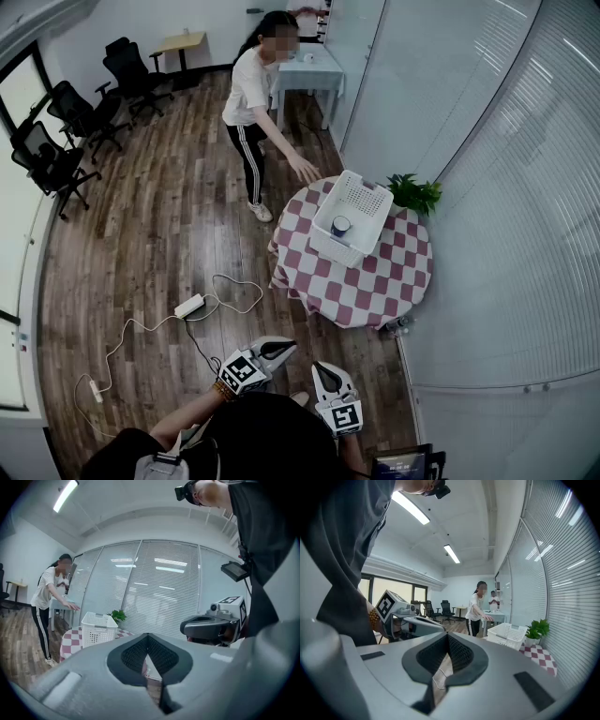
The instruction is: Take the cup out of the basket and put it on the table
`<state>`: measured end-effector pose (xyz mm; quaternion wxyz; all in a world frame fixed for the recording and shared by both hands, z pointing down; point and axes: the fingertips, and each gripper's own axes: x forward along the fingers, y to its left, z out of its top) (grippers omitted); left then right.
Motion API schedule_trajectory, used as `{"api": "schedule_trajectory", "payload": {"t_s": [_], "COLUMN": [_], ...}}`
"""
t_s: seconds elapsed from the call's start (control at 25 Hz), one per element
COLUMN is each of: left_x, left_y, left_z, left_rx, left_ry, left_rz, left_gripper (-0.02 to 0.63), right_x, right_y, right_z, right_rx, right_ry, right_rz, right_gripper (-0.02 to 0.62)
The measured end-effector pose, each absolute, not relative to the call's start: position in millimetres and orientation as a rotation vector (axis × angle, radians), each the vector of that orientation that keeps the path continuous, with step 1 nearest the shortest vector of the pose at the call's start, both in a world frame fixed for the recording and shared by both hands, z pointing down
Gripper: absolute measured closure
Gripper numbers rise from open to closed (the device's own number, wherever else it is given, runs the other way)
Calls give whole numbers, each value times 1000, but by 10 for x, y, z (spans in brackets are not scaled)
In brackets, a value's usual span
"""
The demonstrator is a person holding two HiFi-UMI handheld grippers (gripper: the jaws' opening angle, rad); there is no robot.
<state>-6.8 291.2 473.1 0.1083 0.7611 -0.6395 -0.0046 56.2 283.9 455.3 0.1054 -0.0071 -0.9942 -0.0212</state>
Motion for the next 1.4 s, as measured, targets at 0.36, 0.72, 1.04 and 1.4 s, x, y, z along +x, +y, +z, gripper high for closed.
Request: {"api": "schedule_trajectory", "payload": {"t_s": [0.36, 0.72, 1.04, 1.4], "left_x": [-170, -133, -11, 284], "left_y": [2964, 3008, 2932, 2828], "left_z": [4705, 4721, 4729, 4635], "left_rx": [2234, 2239, 2236, 2223], "left_ry": [-1903, -1904, -1911, -2001], "left_rz": [1, 47, 142, 197], "left_gripper": [603, 603, 603, 603], "right_x": [509, 540, 813, 1413], "right_y": [2703, 2648, 2544, 2406], "right_z": [4565, 4560, 4558, 4615], "right_rx": [126, 167, 231, 245], "right_ry": [-2884, -2891, -2917, -2924], "right_rz": [-167, -217, -176, -215], "right_gripper": [586, 586, 586, 586]}}
